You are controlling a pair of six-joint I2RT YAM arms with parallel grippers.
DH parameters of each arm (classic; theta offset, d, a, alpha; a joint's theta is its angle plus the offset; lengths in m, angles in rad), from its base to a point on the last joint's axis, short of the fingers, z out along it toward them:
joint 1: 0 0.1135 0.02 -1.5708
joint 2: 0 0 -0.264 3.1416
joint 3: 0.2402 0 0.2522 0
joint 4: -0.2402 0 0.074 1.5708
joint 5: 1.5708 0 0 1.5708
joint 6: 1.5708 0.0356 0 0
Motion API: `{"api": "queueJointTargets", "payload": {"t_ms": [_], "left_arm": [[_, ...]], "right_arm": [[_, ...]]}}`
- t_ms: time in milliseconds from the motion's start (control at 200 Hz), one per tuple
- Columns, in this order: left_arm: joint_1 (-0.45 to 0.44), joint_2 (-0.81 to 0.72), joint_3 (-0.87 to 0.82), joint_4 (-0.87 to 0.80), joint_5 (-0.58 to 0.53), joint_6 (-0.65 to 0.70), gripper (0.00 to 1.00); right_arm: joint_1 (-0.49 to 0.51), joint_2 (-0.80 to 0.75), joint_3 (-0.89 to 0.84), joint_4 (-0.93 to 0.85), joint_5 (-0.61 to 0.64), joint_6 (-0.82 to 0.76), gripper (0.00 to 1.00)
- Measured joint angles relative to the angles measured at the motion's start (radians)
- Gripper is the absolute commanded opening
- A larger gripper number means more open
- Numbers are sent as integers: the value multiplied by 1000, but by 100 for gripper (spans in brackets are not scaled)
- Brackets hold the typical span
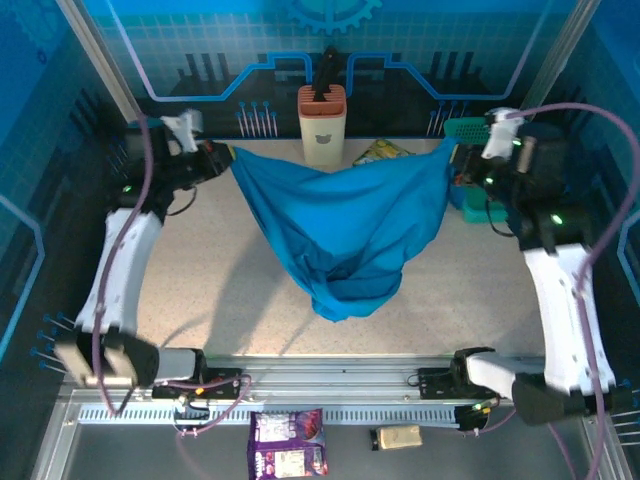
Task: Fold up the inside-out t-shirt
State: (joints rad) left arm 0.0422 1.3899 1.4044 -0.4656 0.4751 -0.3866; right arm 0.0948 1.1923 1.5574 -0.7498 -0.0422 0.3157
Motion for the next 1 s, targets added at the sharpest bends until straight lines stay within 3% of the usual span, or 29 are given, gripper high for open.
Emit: {"api": "queueJointTargets", "payload": {"t_ms": [70, 195, 320, 515, 740, 1001], "left_arm": [[-12, 127, -2, -8, -17, 9, 26], [-64, 319, 89, -73, -86, 50, 43], [-153, 351, 159, -125, -148, 79, 45], [-372, 309, 187, -166, -237, 105, 44], [-612, 273, 11, -183, -297, 58, 43], [-718, 280, -197, -134, -316, -84, 44]], "right_arm": [[0, 88, -82, -3, 4, 17, 12], [11, 223, -137, -43, 41, 40, 27], [73, 218, -153, -53, 84, 44, 29], [221, 171, -181, -48, 84, 66, 29], [412, 198, -323, -39, 37, 140, 34], [536, 305, -446, 43, 11, 283, 55]]}}
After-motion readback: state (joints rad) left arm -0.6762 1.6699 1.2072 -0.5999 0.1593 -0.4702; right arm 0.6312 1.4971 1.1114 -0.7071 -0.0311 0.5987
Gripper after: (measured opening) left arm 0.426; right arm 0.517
